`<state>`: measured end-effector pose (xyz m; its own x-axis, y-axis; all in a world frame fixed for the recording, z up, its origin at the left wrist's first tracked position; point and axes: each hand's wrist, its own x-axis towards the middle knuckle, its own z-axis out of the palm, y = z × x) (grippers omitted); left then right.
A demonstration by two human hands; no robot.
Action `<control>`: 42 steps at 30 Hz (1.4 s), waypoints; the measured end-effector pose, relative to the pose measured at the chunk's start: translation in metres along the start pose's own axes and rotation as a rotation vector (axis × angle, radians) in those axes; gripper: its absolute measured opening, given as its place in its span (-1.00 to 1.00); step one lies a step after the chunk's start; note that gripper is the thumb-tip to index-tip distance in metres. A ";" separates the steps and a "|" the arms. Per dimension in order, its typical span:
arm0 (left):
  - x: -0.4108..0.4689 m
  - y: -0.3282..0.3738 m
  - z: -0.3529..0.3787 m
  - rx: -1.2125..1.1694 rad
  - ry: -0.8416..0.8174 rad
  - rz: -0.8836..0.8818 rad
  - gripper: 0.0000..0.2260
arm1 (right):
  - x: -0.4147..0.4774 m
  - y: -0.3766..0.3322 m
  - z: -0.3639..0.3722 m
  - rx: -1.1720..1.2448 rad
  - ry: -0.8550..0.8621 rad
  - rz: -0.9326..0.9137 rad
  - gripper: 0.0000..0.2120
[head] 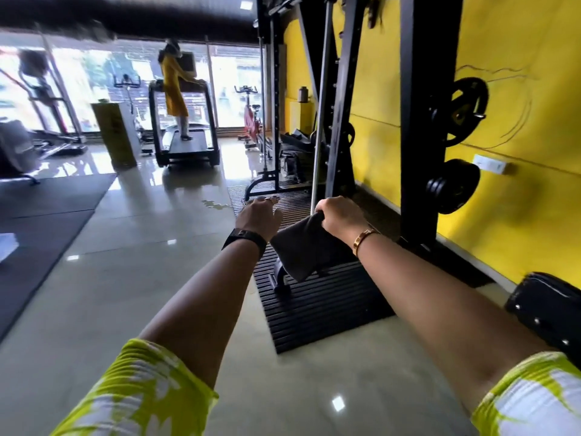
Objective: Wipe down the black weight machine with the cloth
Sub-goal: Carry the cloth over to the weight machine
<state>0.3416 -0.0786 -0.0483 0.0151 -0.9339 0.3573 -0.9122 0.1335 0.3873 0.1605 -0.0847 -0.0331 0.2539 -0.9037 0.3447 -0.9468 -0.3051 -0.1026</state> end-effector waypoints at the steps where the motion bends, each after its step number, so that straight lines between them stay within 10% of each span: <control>1: 0.001 -0.011 -0.004 -0.004 0.005 -0.007 -0.66 | 0.009 -0.010 0.004 0.044 -0.041 0.003 -0.73; 23: 0.029 -0.281 -0.071 0.122 0.013 -0.261 -0.66 | 0.157 -0.259 0.117 0.288 -0.163 -0.132 -0.75; 42: 0.198 -0.381 -0.007 0.169 0.043 -0.459 -0.64 | 0.358 -0.287 0.237 0.362 -0.309 -0.251 -0.67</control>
<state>0.6949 -0.3117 -0.1193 0.4447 -0.8686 0.2187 -0.8612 -0.3475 0.3710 0.5704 -0.3922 -0.1015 0.5619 -0.8192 0.1152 -0.7346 -0.5581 -0.3859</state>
